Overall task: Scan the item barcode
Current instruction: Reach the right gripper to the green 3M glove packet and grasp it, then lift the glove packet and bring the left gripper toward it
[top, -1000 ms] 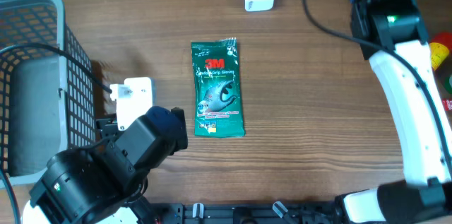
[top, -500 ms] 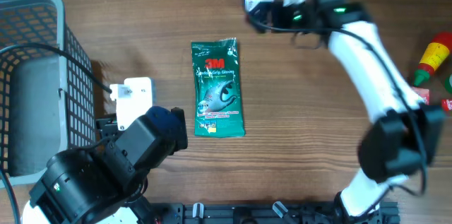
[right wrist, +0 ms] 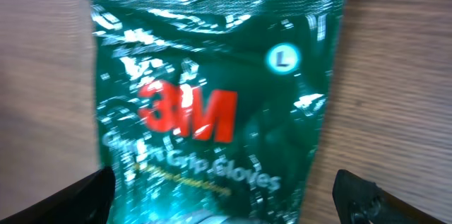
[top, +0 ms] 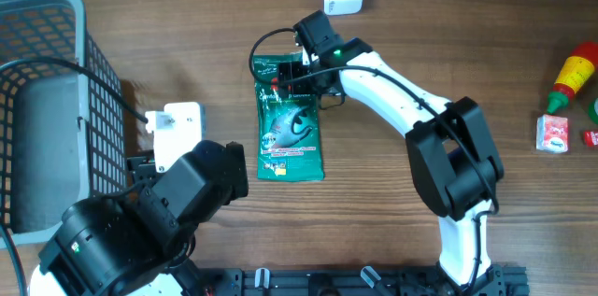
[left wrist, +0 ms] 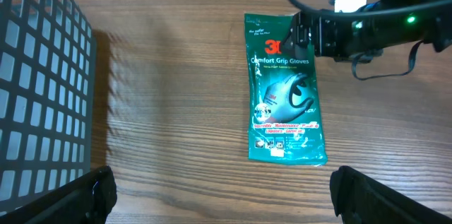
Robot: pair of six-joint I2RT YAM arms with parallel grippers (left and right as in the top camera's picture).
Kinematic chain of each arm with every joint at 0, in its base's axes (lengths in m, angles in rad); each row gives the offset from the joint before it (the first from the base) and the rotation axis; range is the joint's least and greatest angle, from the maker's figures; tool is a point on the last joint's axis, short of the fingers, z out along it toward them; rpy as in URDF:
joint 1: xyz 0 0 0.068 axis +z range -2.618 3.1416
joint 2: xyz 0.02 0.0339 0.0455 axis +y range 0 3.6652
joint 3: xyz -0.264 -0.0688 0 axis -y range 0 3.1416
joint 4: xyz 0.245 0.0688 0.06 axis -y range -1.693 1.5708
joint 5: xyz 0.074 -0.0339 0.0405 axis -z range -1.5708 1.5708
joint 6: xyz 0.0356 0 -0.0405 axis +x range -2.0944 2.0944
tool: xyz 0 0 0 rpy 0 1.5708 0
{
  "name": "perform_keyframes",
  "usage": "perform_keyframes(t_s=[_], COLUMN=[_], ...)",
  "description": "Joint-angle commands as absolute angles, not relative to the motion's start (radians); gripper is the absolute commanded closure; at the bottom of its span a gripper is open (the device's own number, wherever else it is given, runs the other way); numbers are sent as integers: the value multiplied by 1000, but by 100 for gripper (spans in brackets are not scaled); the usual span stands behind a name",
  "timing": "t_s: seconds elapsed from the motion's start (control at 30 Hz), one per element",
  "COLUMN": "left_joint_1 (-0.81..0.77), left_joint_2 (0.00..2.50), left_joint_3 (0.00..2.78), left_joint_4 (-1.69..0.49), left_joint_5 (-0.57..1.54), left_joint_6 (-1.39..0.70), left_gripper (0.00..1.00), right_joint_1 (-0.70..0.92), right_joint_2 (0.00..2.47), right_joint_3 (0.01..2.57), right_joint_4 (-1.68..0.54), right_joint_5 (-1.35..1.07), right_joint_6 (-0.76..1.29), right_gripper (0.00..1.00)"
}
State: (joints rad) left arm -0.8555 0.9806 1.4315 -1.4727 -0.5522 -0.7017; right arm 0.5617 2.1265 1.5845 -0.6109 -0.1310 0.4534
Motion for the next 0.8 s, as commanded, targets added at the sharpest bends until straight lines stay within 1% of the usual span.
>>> perform_keyframes(t_s=[0.0, 0.13, 0.2, 0.27, 0.3, 0.33, 0.4, 0.43, 0.5, 0.57, 0.67, 0.7, 0.77], left_joint_1=[-855, -855, -855, -855, -855, -855, -855, -855, -855, -855, -855, -855, -855], left_joint_2=[978, 978, 978, 978, 978, 978, 978, 978, 978, 978, 978, 978, 978], left_joint_3=[1435, 1435, 1434, 1435, 1435, 1435, 1435, 1435, 1435, 1435, 1435, 1435, 1435], left_joint_4=[-1471, -1471, -1471, -1471, -1471, -1471, -1471, -1471, -1471, -1471, -1471, -1471, -1471], left_joint_5=[-555, -555, -555, -555, -555, -555, -555, -555, -555, -555, -555, -555, -555], left_joint_6=[-715, -715, -715, -715, -715, -715, -715, -715, -715, -715, -715, -715, -715], left_gripper=[0, 0, 0, 0, 0, 0, 0, 0, 0, 0, 0, 0, 0], right_joint_1=[585, 604, 612, 621, 626, 628, 629, 627, 618, 605, 568, 538, 502], right_joint_2=[2171, 2204, 2221, 2236, 2249, 2251, 2262, 2263, 2262, 2249, 2204, 2165, 2115], right_joint_3=[1589, 1589, 1589, 1589, 1589, 1589, 1589, 1589, 1589, 1597, 1631, 1649, 1658], right_joint_4=[-631, -653, -654, -664, -678, -693, -722, -734, -742, -757, -852, -926, -995], right_joint_5=[22, 11, -68, -150, -160, -150, -125, -125, -115, -46, 81, 95, 56], right_joint_6=[467, 463, 416, 379, 363, 361, 358, 358, 361, 410, 576, 657, 710], right_gripper=[4, 10, 21, 36, 50, 61, 88, 96, 96, 96, 96, 96, 96])
